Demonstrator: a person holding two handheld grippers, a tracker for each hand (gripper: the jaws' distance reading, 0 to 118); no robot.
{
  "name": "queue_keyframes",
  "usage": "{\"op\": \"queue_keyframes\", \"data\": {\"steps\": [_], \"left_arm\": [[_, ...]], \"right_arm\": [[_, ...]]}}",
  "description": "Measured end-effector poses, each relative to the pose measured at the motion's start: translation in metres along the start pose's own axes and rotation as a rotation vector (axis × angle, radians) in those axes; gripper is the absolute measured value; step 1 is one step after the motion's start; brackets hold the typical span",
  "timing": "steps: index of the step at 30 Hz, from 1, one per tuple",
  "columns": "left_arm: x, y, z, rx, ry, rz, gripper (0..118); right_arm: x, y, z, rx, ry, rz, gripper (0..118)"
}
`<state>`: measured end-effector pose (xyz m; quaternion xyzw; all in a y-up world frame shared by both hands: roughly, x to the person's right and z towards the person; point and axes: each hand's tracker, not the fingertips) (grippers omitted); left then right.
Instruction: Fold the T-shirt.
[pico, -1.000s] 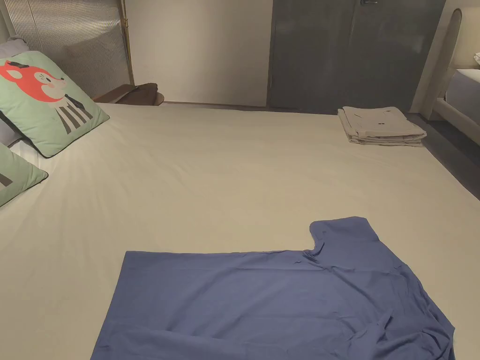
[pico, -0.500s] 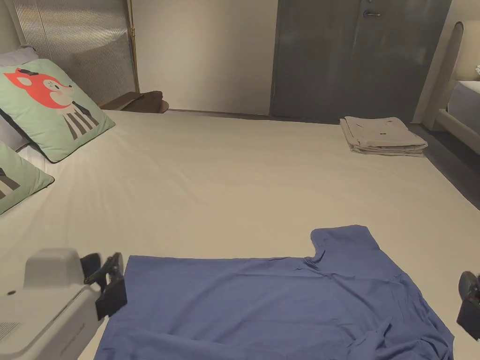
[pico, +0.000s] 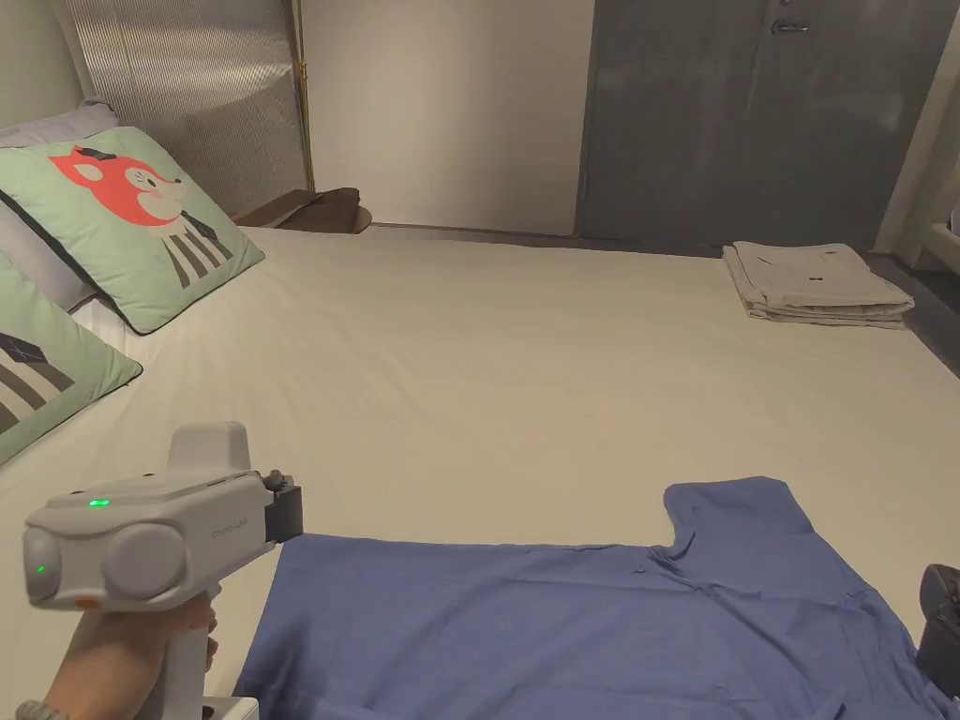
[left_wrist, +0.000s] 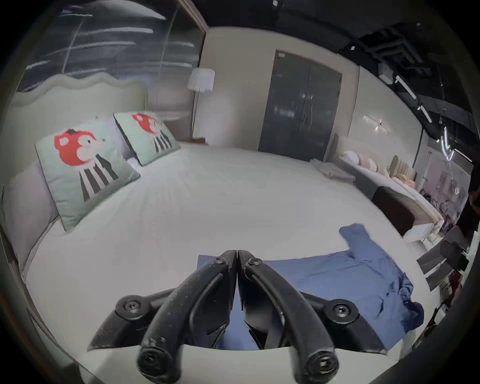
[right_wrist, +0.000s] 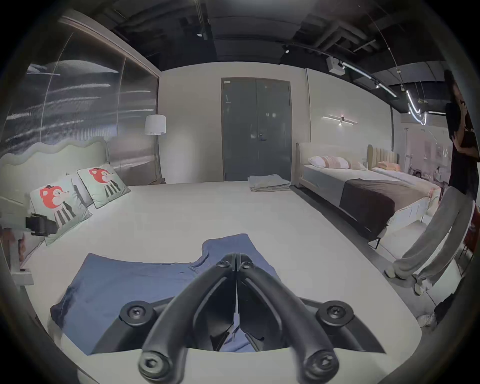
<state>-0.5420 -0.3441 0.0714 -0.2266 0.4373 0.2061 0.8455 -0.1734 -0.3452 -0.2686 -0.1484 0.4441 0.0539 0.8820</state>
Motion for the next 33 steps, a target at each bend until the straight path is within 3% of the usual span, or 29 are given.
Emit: {"op": "queue_keyframes", "data": {"steps": [2,3,5,6,7,12,14,15,20,21,22,23,24,25,30,33], "left_arm": [[-0.007,0.007,-0.034,-0.099,-0.003,-0.008,2],[-0.008,0.01,-0.049,-0.144,0.013,0.005,12],[-0.015,0.01,-0.085,-0.222,0.061,0.02,79],[-0.018,0.008,-0.103,-0.262,0.083,0.03,102],[-0.021,0.005,-0.119,-0.29,0.088,0.037,109],[-0.035,-0.012,-0.177,-0.393,0.107,0.109,102],[-0.036,-0.016,-0.19,-0.404,0.126,0.108,78],[-0.039,-0.02,-0.193,-0.397,0.145,0.108,71],[-0.03,-0.022,-0.178,-0.374,0.164,0.026,60],[-0.027,-0.021,-0.172,-0.358,0.15,0.015,47],[-0.027,-0.02,-0.169,-0.351,0.142,0.015,24],[-0.027,-0.018,-0.165,-0.35,0.138,0.012,9],[-0.026,-0.018,-0.161,-0.345,0.126,0.008,7],[-0.023,-0.018,-0.156,-0.335,0.124,-0.003,6],[-0.014,-0.017,-0.128,-0.296,0.094,-0.006,4],[-0.01,-0.015,-0.118,-0.288,0.092,-0.016,4]], "right_arm": [[0.002,-0.002,-0.011,-0.027,-0.008,0.002,0],[0.004,-0.004,-0.016,-0.04,-0.012,0.0,0],[0.004,-0.008,-0.025,-0.068,-0.014,-0.005,0],[0.006,-0.011,-0.03,-0.083,-0.015,-0.007,0],[0.006,-0.013,-0.035,-0.094,-0.017,-0.002,0],[0.009,-0.025,-0.055,-0.155,-0.032,0.005,0],[0.01,-0.028,-0.062,-0.171,-0.037,0.011,0],[0.011,-0.03,-0.065,-0.179,-0.037,0.011,0],[0.013,-0.033,-0.084,-0.21,-0.032,0.015,0],[0.014,-0.032,-0.092,-0.22,-0.035,0.011,1],[0.016,-0.029,-0.101,-0.242,-0.036,0.002,16],[0.019,-0.027,-0.112,-0.263,-0.032,-0.006,44],[0.022,-0.027,-0.128,-0.302,-0.026,-0.004,77],[0.026,-0.026,-0.143,-0.34,-0.035,-0.009,101],[0.049,-0.028,-0.223,-0.509,-0.064,0.012,100],[0.069,-0.033,-0.26,-0.634,-0.084,-0.054,98]]}}
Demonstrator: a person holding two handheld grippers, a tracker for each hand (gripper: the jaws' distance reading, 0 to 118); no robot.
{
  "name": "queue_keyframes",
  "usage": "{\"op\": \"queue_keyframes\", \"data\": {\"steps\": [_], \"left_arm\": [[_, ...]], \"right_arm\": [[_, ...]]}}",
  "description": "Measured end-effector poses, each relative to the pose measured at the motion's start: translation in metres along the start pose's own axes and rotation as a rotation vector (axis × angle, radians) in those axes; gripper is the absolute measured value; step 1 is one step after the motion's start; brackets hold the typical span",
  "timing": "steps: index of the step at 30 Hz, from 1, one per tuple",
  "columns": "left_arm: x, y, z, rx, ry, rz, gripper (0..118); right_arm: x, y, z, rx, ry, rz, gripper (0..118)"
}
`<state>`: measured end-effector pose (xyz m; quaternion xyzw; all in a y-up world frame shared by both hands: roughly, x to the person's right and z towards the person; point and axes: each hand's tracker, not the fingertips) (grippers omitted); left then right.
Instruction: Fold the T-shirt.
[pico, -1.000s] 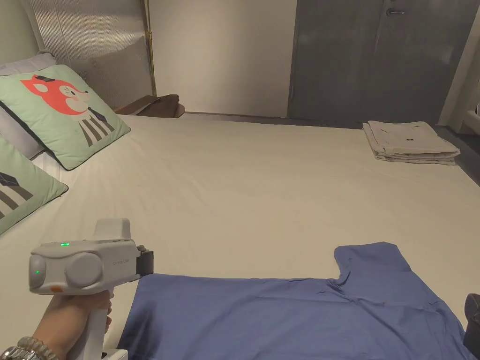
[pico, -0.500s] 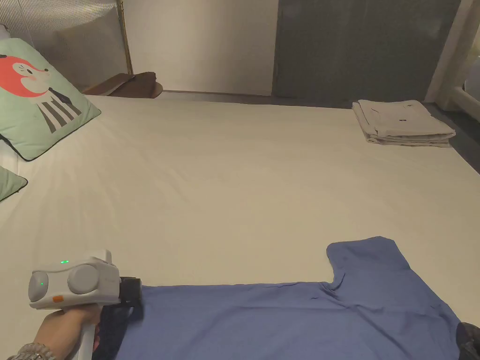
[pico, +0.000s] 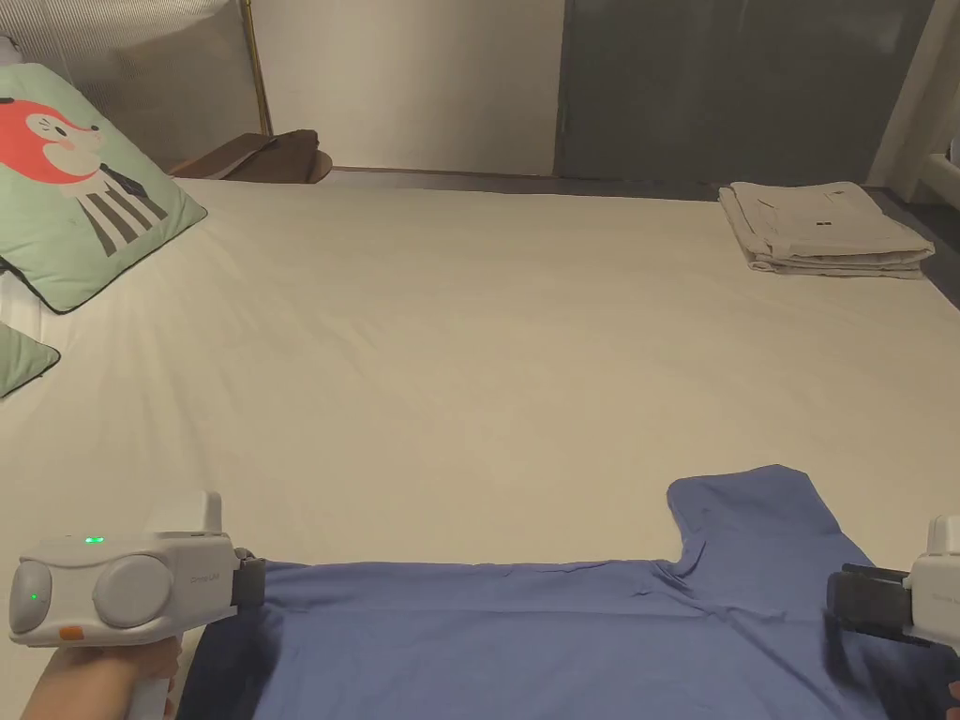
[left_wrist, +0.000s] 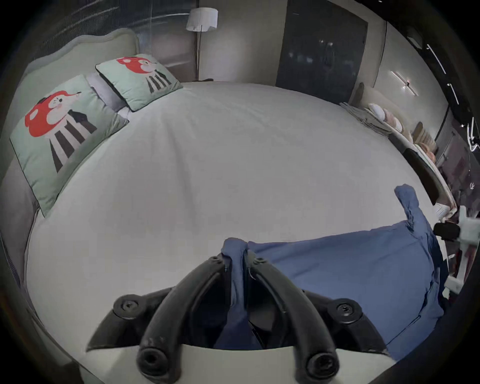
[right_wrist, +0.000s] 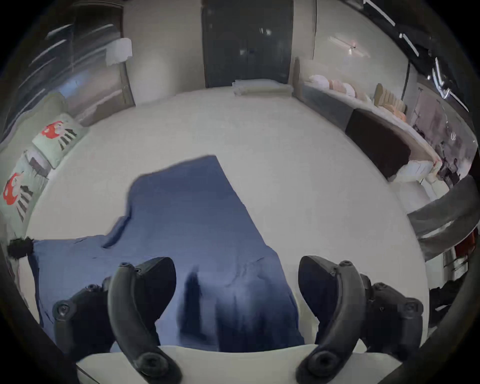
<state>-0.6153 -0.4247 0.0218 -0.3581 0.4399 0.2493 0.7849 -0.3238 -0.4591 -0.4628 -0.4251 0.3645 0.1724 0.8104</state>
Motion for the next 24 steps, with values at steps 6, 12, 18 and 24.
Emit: {"op": "queue_keyframes", "data": {"steps": [6,12,18,24], "left_arm": [[-0.013,0.006,-0.005,-0.003,-0.002,0.022,4],[-0.022,0.011,0.003,-0.002,-0.009,0.034,4],[-0.028,0.008,0.03,0.023,-0.024,0.038,4],[-0.045,-0.013,0.086,0.035,-0.053,0.032,4]], "right_arm": [[0.012,0.007,-0.016,-0.066,-0.006,-0.039,29],[0.017,0.007,0.036,0.032,0.035,0.083,3],[0.031,0.003,0.103,0.106,0.075,0.08,3],[0.034,-0.024,0.17,0.143,0.093,0.092,3]]}}
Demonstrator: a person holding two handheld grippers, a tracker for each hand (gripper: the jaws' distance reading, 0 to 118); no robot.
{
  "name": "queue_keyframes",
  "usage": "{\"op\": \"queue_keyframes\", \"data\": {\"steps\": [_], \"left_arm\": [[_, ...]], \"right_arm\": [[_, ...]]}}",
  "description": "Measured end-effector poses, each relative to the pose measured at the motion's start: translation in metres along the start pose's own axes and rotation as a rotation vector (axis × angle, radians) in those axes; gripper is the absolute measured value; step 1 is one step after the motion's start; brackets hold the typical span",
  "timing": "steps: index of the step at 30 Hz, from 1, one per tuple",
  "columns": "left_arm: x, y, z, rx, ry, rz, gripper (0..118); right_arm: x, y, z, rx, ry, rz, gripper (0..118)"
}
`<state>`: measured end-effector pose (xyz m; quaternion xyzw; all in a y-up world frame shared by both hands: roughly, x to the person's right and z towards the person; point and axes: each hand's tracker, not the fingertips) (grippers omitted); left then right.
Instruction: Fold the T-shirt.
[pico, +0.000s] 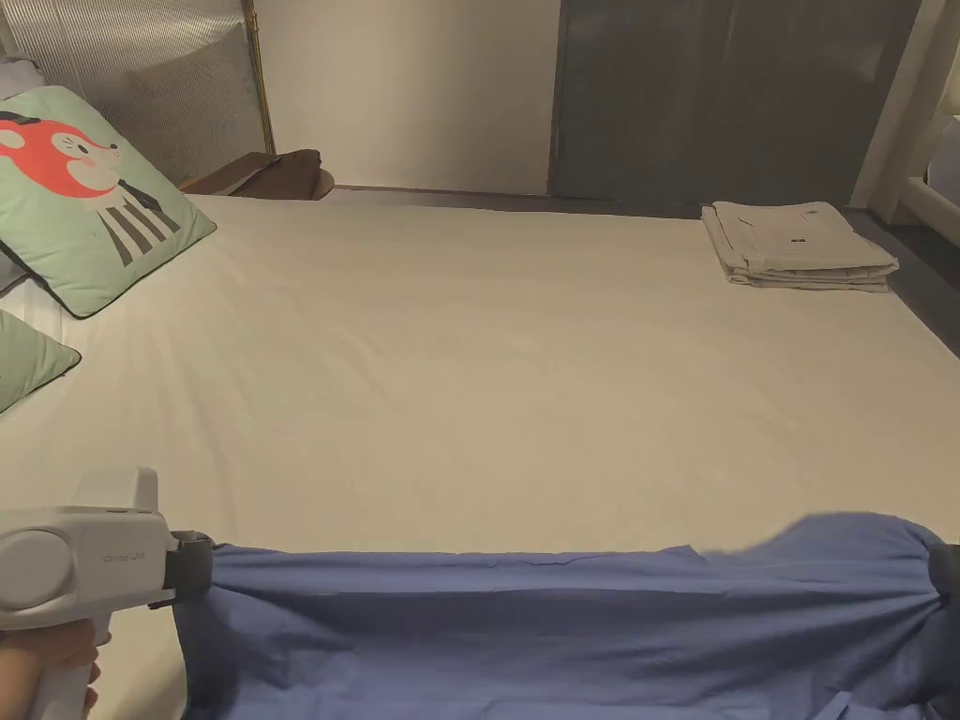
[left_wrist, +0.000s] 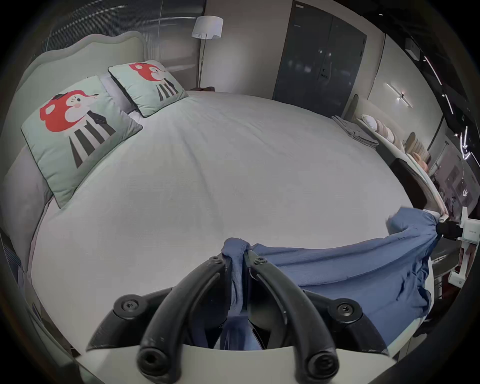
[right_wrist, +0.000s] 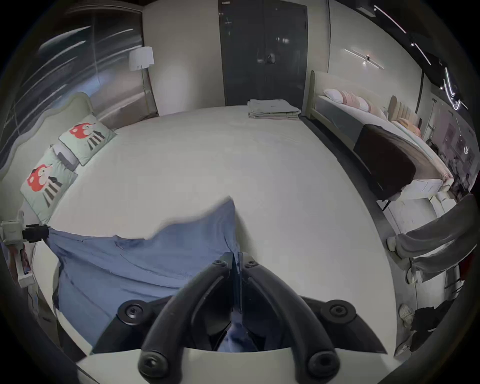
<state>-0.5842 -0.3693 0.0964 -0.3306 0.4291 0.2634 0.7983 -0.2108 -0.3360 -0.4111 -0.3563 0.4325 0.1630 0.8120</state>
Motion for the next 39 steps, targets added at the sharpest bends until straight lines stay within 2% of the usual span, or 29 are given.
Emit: {"op": "queue_keyframes", "data": {"steps": [5,9,12,15,19,24,28,31,33,34,35,36,37,38,39], "left_arm": [[0.0,-0.036,0.045,0.001,-0.007,-0.02,4],[-0.012,-0.073,0.052,-0.013,-0.007,-0.025,4],[-0.012,-0.101,0.066,-0.044,-0.007,-0.016,4],[-0.02,-0.128,0.06,-0.081,-0.009,-0.004,4],[-0.031,-0.153,0.06,-0.11,-0.009,0.012,4],[-0.036,-0.174,0.057,-0.134,-0.008,0.022,4],[-0.029,-0.185,0.054,-0.142,0.011,-0.003,4],[-0.025,-0.189,0.064,-0.139,0.013,-0.004,5],[-0.025,-0.189,0.065,-0.123,0.024,0.007,18],[-0.026,-0.19,0.065,-0.112,0.041,0.005,37],[-0.026,-0.191,0.067,-0.089,0.064,-0.007,55],[-0.027,-0.191,0.073,-0.05,0.077,-0.016,73],[-0.026,-0.191,0.08,-0.006,0.07,-0.013,91],[-0.028,-0.19,0.088,0.046,0.056,-0.003,97],[-0.026,-0.187,0.099,0.11,0.036,0.008,97]], "right_arm": [[-0.005,-0.034,0.054,0.021,0.019,0.005,3],[-0.006,-0.073,0.081,0.014,0.019,0.013,3],[-0.003,-0.108,0.09,-0.023,0.02,-0.02,3],[0.004,-0.14,0.09,-0.065,0.002,-0.024,3],[0.011,-0.178,0.095,-0.108,-0.004,-0.067,3],[0.008,-0.205,0.09,-0.145,-0.029,-0.09,3],[0.002,-0.214,0.078,-0.168,-0.072,-0.031,3],[0.0,-0.221,0.077,-0.157,-0.09,-0.027,3],[-0.002,-0.223,0.076,-0.131,-0.103,-0.018,3],[-0.003,-0.224,0.077,-0.12,-0.108,-0.012,5],[0.002,-0.228,0.072,-0.103,-0.116,-0.013,14],[0.001,-0.228,0.075,-0.078,-0.13,-0.013,37],[-0.001,-0.227,0.08,-0.035,-0.166,-0.017,72],[-0.004,-0.224,0.087,0.024,-0.184,-0.004,85],[-0.007,-0.222,0.093,0.097,-0.184,-0.001,85]]}}
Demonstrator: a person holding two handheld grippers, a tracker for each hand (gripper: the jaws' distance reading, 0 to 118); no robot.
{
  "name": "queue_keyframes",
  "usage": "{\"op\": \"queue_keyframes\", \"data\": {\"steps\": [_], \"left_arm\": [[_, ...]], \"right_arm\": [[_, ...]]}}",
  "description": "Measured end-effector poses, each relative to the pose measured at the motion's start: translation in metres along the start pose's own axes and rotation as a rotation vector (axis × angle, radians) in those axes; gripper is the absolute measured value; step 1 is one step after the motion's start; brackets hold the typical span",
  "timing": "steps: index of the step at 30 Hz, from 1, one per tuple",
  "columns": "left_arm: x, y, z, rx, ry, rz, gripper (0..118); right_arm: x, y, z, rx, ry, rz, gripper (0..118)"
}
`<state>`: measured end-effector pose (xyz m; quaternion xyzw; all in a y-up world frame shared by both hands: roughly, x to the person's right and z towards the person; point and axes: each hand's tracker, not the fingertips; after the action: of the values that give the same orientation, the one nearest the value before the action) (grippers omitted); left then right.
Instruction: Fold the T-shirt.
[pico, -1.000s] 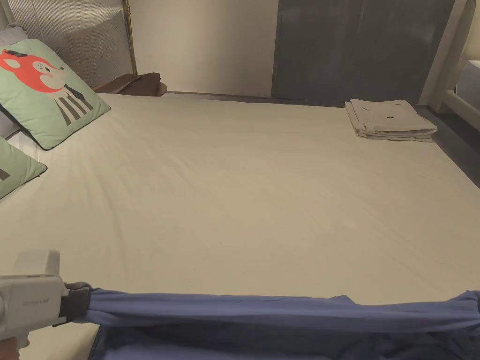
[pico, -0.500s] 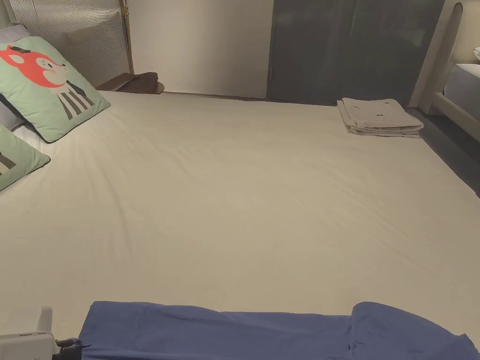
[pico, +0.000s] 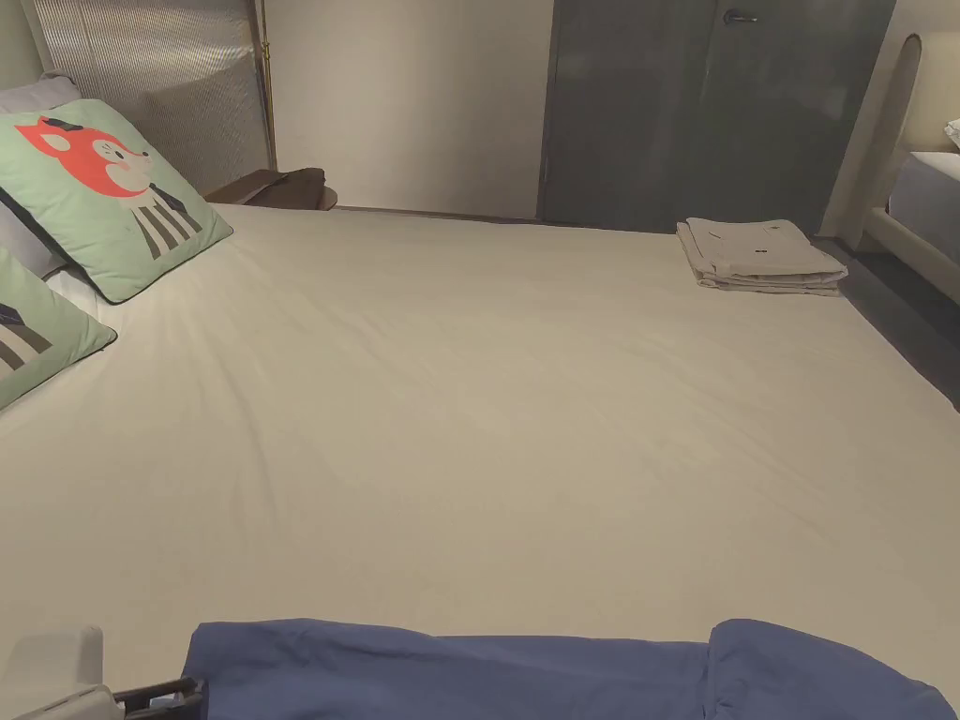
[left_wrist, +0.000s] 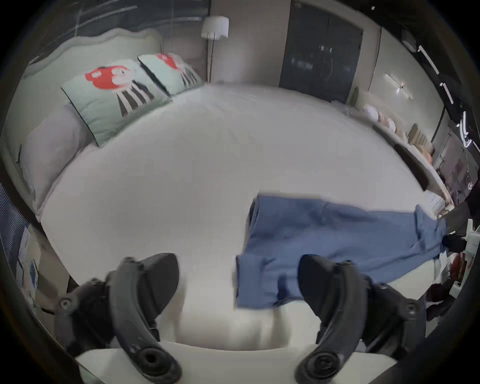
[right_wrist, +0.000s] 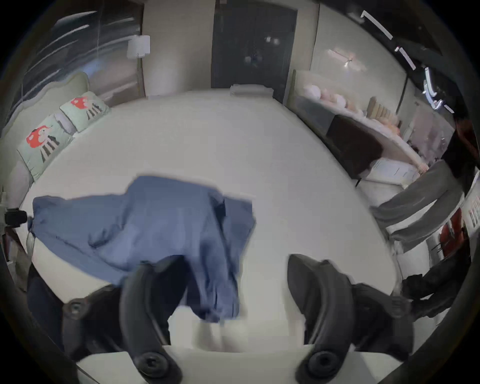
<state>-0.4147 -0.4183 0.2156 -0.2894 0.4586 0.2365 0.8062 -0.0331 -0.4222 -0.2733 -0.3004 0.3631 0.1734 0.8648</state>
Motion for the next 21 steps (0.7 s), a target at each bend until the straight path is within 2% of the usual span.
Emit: {"op": "queue_keyframes", "data": {"steps": [4,5,6,8,9,10,12,15,18,21], "left_arm": [[0.024,0.021,0.03,0.212,-0.036,0.003,97],[0.031,0.026,0.035,0.245,-0.047,-0.002,93],[0.036,0.031,0.038,0.275,-0.055,-0.003,84],[0.045,0.038,0.04,0.336,-0.079,-0.018,40],[0.05,0.042,0.042,0.353,-0.075,-0.018,13],[0.055,0.045,0.043,0.37,-0.07,-0.016,1],[0.061,0.051,0.041,0.399,-0.075,-0.006,1],[0.057,0.062,0.037,0.375,-0.159,0.026,1],[0.047,0.067,0.03,0.358,-0.185,0.032,1],[0.026,0.069,0.02,0.284,-0.264,0.108,1]], "right_arm": [[-0.018,0.031,0.025,0.221,0.0,-0.076,85],[-0.025,0.038,0.029,0.273,-0.014,-0.078,83],[-0.032,0.043,0.031,0.316,-0.028,-0.065,77],[-0.049,0.054,0.039,0.398,-0.031,-0.037,40],[-0.056,0.058,0.041,0.427,-0.034,-0.042,18],[-0.062,0.062,0.042,0.447,-0.026,-0.051,0],[-0.073,0.068,0.045,0.493,-0.017,-0.077,0],[-0.085,0.076,0.046,0.505,0.018,-0.084,0],[-0.096,0.08,0.041,0.517,0.032,-0.068,0],[-0.104,0.082,0.04,0.515,0.048,-0.066,0]]}}
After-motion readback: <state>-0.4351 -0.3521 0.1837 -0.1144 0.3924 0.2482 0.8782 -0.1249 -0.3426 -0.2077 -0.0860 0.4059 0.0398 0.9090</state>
